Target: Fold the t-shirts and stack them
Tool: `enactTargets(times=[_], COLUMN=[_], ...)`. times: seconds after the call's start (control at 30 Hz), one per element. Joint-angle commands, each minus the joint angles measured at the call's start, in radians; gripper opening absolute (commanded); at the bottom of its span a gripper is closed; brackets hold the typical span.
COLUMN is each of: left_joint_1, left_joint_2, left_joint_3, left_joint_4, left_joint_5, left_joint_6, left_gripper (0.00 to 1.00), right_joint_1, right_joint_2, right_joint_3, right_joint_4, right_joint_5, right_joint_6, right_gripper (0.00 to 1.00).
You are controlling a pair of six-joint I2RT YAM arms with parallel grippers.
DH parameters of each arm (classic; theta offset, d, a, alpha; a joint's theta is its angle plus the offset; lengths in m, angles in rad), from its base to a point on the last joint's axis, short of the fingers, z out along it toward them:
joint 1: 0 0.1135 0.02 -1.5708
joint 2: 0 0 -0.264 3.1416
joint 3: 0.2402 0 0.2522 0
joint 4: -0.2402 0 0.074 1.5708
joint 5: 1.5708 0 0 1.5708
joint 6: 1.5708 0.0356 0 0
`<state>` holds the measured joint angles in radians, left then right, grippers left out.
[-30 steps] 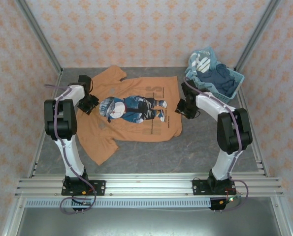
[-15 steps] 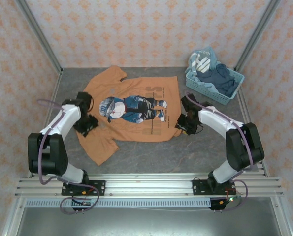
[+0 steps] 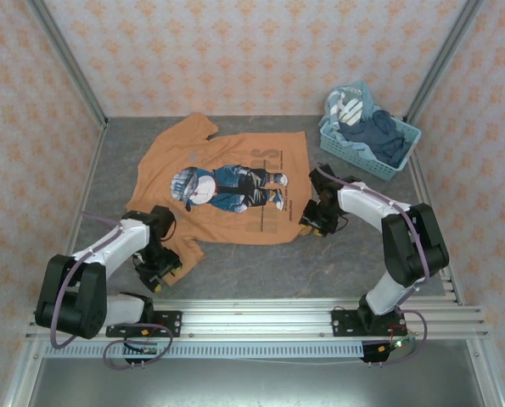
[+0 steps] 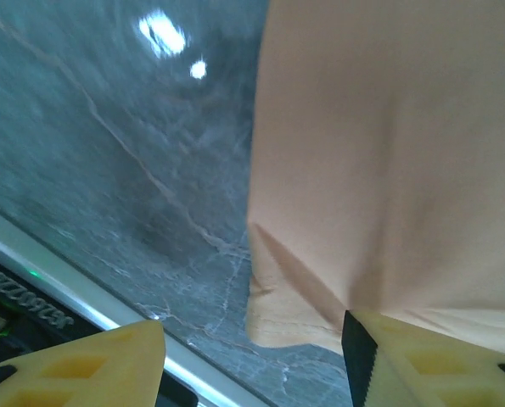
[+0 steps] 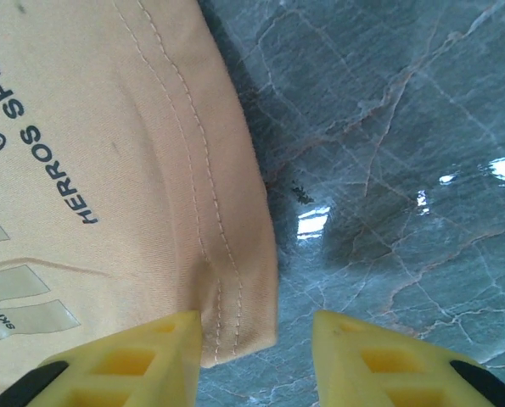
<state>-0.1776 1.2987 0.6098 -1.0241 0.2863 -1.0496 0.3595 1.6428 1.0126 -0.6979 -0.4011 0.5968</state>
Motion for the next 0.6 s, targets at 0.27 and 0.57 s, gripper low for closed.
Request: enactTargets(times=[0.27, 0.57], left_joint_1=[-0.046, -0.037], left_joint_2=[0.02, -0.02], left_joint_3=[0.089, 0.159], left_joint_4=[0.07, 0.031], left_joint_5=[-0.251, -0.28], left_joint_6=[-0.099, -0.063], left_gripper=[0.0, 0.0], right_joint_1=[0.002, 0.002], right_joint_2=[-0.046, 0.057], right_joint_3=[-0.028, 0.02], right_joint_4=[0.009, 0.045], right_joint_5=[0.039, 0.075], right_joint_6=[0.018, 0.031], right_gripper=[0.37, 0.14])
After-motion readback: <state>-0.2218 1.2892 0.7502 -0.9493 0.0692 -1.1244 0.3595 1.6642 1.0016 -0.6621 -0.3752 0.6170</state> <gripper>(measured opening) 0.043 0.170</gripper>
